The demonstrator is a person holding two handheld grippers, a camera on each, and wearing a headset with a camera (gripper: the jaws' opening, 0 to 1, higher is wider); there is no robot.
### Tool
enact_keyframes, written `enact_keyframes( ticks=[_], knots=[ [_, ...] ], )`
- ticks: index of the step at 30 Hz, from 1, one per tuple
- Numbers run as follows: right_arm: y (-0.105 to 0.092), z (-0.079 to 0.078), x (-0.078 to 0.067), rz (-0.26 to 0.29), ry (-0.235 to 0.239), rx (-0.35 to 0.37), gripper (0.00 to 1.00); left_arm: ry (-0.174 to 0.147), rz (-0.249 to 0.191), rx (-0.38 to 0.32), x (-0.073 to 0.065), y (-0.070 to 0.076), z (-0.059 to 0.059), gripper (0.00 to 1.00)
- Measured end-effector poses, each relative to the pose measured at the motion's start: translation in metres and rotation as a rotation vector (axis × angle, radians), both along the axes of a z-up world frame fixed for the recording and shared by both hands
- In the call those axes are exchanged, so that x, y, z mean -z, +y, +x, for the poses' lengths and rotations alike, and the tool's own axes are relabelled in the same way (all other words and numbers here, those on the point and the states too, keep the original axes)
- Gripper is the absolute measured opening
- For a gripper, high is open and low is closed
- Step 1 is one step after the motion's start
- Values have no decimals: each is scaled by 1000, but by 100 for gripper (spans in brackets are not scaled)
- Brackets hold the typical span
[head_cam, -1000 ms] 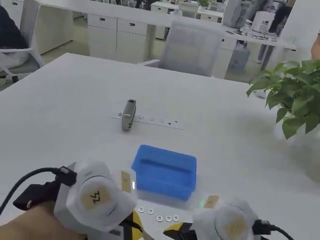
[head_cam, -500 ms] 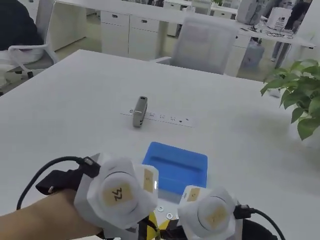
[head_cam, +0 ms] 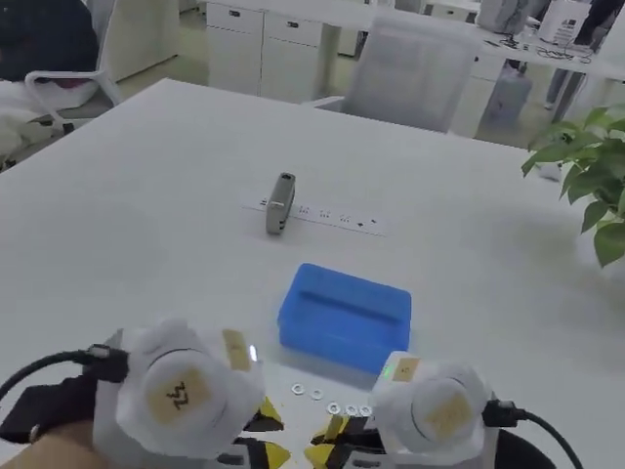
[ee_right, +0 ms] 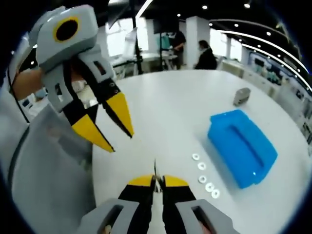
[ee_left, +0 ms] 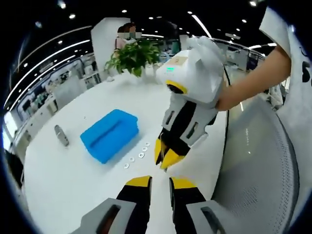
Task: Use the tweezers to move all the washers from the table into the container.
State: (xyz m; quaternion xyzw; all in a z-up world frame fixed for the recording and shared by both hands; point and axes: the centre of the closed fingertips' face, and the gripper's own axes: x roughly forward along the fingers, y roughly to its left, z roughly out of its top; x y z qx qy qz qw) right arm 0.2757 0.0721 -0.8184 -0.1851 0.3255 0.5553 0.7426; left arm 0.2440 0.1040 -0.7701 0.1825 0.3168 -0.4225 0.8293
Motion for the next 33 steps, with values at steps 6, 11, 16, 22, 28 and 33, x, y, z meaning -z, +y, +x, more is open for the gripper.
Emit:
enact_keyframes(
  ticks=[6,11,16,22,28,33],
  knots=[
    [0,22,-12,63,9,85,2,-19,-67,-249,3,34,-13,27],
    [2,42,-23,106,3,149,3,17,-71,-317,13,41,-19,33],
    [11,53,-31,133,-1,190,3,-41,-84,-412,10,48,-12,48],
    [21,64,-27,130,-8,216,3,-101,-8,-469,8,58,-13,77],
    [25,75,-19,115,-18,234,3,-138,-11,-538,7,69,-14,92],
    [26,90,-16,131,-8,267,4,-158,-42,-585,4,75,-8,97]
  ],
)
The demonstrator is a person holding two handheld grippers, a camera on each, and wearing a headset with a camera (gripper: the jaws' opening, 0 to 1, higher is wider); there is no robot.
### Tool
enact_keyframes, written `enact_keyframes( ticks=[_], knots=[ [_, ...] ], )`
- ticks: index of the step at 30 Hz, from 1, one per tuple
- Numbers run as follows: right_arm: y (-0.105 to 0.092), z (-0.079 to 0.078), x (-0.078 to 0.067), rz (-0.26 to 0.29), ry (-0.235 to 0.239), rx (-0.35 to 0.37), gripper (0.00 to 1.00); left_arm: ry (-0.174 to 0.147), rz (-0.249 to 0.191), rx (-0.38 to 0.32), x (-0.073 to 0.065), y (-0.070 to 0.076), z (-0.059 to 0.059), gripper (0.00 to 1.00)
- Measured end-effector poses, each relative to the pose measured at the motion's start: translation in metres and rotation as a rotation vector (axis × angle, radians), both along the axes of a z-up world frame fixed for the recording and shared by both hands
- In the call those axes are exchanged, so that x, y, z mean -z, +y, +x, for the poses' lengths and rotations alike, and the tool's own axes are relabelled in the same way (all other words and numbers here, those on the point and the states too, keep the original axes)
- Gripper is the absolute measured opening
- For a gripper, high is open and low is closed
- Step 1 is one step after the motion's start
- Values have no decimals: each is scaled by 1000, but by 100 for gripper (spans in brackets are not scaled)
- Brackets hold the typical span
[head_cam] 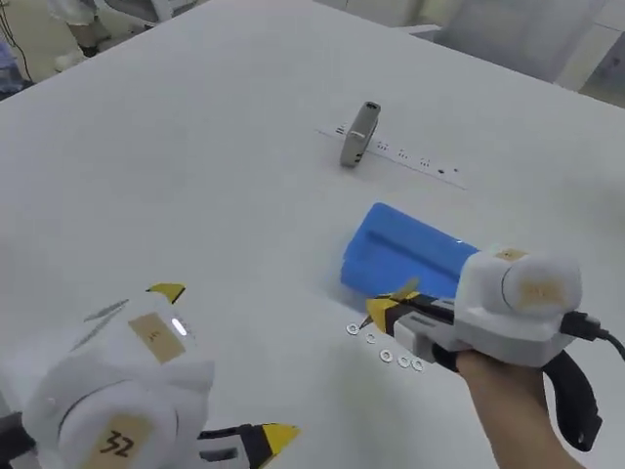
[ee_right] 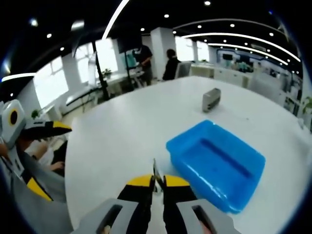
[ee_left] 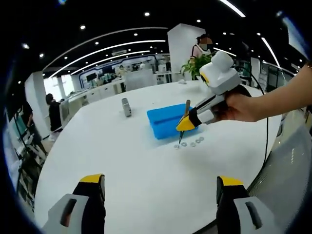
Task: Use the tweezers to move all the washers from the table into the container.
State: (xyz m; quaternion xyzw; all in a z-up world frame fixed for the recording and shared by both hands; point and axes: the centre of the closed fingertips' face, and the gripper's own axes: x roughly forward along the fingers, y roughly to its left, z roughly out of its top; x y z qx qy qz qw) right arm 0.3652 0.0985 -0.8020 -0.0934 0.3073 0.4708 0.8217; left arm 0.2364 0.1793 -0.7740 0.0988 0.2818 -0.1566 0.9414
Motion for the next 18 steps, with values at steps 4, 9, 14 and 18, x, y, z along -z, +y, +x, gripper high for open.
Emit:
enact_keyframes(
  ticks=[4,9,14,18],
  knots=[
    [4,2,5,1,5,7,4,-9,0,-16,-1,4,0,94],
    [5,0,10,-31,-14,-9,4,-19,26,-18,-2,7,0,94],
    [2,-3,16,-61,-18,-20,4,-26,27,-21,-3,8,1,93],
    [2,-2,16,-65,-34,-17,3,-26,32,-24,-2,9,2,94]
  ],
)
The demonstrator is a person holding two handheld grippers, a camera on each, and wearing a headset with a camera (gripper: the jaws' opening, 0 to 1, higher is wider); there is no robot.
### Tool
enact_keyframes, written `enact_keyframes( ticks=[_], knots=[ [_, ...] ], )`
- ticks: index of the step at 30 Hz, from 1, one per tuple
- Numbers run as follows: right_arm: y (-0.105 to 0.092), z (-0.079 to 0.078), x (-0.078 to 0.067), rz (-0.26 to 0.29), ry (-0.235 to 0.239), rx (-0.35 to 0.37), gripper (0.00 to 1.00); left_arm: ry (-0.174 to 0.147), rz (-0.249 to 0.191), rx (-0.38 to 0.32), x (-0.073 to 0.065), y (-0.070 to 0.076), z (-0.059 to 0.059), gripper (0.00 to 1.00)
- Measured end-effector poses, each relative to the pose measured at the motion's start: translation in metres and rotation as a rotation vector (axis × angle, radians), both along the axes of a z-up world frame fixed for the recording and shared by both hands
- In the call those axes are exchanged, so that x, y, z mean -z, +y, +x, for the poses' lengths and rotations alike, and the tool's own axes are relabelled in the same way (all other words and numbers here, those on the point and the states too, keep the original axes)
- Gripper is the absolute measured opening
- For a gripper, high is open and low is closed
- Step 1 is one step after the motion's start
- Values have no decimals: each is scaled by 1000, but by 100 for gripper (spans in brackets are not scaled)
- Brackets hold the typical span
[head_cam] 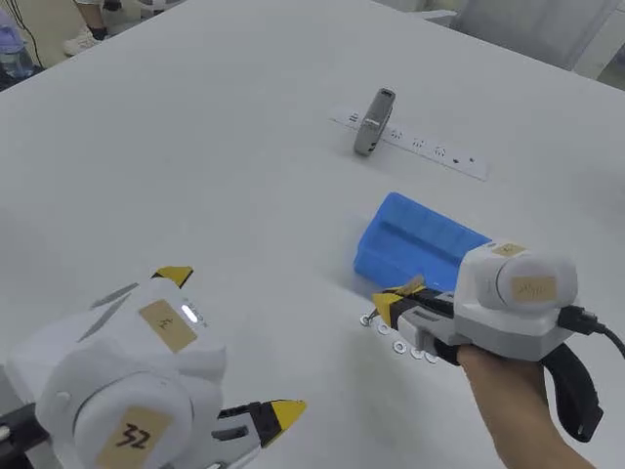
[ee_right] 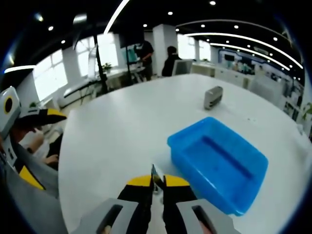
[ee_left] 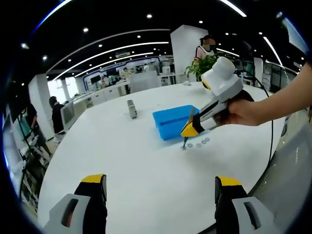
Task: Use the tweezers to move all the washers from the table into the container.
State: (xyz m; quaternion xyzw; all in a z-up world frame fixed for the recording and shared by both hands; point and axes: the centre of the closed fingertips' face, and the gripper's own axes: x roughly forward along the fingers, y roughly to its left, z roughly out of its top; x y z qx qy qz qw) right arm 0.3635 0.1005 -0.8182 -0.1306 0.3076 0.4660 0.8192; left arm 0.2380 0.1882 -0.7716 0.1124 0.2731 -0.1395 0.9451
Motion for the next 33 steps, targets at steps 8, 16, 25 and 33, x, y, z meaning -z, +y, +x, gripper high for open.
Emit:
enact_keyframes(
  ticks=[8,16,25,33],
  knots=[
    [2,4,2,-48,14,0,2,-6,-3,0,-1,1,0,94],
    [8,-2,-24,0,5,-16,2,-15,1,25,-2,-3,-1,96],
    [3,13,-63,34,-69,-14,3,-168,-105,-37,-36,1,5,97],
    [4,51,-77,64,-106,34,3,-269,-205,-54,-46,1,-6,99]
  ],
)
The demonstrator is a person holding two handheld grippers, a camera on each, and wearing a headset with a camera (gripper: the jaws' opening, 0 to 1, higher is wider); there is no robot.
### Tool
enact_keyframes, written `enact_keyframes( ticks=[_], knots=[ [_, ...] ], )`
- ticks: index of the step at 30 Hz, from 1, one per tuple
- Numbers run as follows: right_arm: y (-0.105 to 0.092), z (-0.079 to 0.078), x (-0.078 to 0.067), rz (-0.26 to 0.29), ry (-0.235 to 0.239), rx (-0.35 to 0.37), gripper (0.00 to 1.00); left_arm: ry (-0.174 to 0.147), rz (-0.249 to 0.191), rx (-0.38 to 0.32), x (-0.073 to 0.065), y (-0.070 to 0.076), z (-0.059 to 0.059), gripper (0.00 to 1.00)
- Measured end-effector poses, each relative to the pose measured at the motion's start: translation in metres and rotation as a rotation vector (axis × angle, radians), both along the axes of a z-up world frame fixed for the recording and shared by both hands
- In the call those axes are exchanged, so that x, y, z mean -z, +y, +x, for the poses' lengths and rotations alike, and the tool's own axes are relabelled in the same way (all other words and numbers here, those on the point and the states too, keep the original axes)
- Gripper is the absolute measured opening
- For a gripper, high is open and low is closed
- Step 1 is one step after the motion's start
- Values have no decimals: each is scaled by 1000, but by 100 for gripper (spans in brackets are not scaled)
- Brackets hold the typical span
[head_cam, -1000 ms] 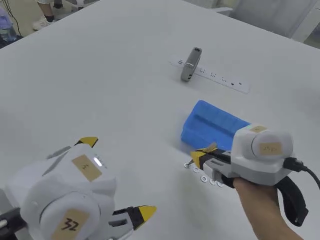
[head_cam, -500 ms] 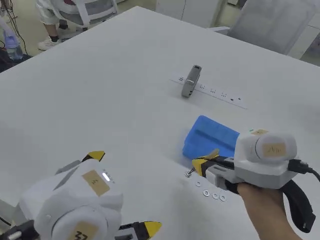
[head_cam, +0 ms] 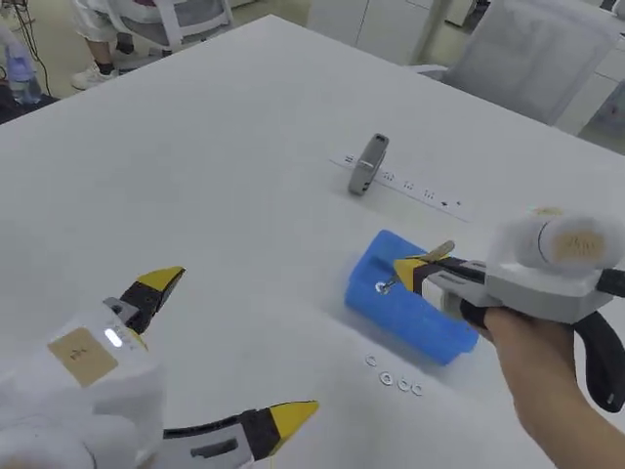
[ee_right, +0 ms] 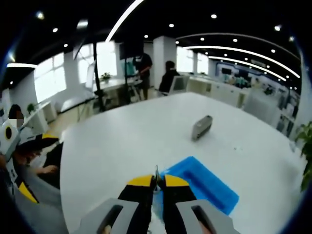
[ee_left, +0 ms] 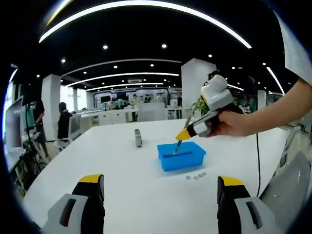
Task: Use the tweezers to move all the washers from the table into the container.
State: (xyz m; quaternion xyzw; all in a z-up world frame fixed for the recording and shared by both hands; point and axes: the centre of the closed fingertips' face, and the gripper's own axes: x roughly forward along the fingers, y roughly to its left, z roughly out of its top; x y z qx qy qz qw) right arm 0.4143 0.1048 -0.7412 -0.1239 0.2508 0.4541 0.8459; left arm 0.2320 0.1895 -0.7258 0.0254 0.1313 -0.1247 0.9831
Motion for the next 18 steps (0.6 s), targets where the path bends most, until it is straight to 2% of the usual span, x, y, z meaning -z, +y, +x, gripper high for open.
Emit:
enact_keyframes(
  ticks=[4,8,10,11,13,15,18],
  knots=[
    [4,17,4,6,-5,29,3,-11,-32,-6,4,-3,-1,99],
    [10,25,18,-5,23,38,3,-22,-33,6,2,-5,0,99],
    [12,31,27,-19,31,38,3,16,-37,27,9,-8,-2,99],
    [12,33,32,-27,36,38,3,35,-25,40,12,-10,-2,99],
    [13,36,45,-41,53,38,3,42,-8,65,15,-14,-3,99],
    [15,33,50,-44,74,37,3,55,10,77,18,-16,-5,99],
    [16,34,60,-55,89,32,3,63,11,78,20,-15,-5,99]
  ],
)
